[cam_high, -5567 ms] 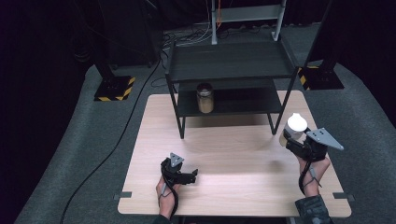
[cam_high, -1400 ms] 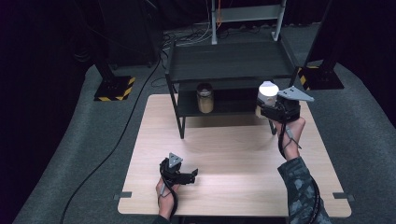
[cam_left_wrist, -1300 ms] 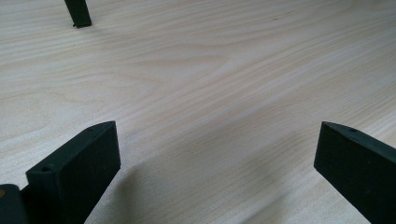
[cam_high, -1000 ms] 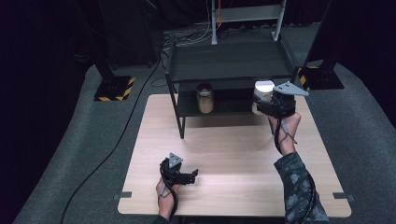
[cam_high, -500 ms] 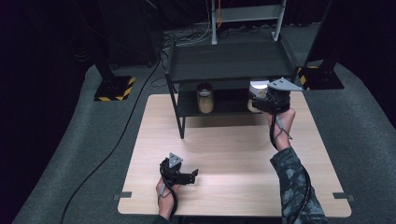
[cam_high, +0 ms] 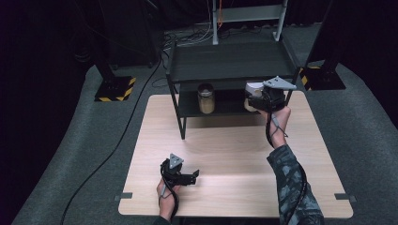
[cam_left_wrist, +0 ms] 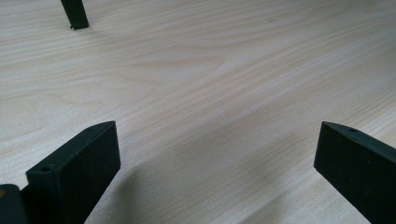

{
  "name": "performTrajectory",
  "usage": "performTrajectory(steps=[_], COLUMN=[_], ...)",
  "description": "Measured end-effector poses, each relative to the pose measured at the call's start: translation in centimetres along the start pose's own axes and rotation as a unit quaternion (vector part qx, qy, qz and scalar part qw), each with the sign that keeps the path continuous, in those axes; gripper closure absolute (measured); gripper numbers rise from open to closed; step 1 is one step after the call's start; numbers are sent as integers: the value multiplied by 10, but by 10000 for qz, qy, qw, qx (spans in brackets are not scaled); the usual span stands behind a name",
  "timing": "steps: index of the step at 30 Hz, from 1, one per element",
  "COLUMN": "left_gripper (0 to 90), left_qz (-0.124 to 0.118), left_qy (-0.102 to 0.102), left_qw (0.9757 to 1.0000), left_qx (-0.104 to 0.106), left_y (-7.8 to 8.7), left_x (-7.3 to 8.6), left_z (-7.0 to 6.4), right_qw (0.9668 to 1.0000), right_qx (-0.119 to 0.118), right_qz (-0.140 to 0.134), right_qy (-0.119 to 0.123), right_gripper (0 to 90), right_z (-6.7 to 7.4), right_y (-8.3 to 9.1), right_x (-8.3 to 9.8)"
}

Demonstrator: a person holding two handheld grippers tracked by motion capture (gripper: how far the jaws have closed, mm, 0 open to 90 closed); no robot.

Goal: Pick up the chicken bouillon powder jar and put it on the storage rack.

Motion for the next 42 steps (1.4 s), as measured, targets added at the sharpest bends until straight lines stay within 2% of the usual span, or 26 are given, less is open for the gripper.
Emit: performTrajectory(steps=[13,18,42], left_gripper=[0,0,0], left_qz=[-9,-7,-8], left_qy=[14,10,5], left_qw=[10000,10000,10000], left_qx=[-3,-19,-36], left_y=[0,0,0], left_x=[0,0,0], left_z=[0,0,-1], right_qw=[10000,9999,9999], right_qx=[36,-32,-20], right_qz=[2,-99,-122], right_qy=[-24,-118,-108], right_gripper=[293,294,292], right_z=[-1,-5,-4], right_y=[-11,-11,-13], right_x=[4,8,9])
Point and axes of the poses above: each handheld gripper's, and its own axes: y roughly backward along the jaws, x roughly out of its underside, z roughly to its left, the point moved 10 cm from there along -y, roughly forward along the jaws, and after that the axes turned 11 degrees about z, right-handed, at the moved point
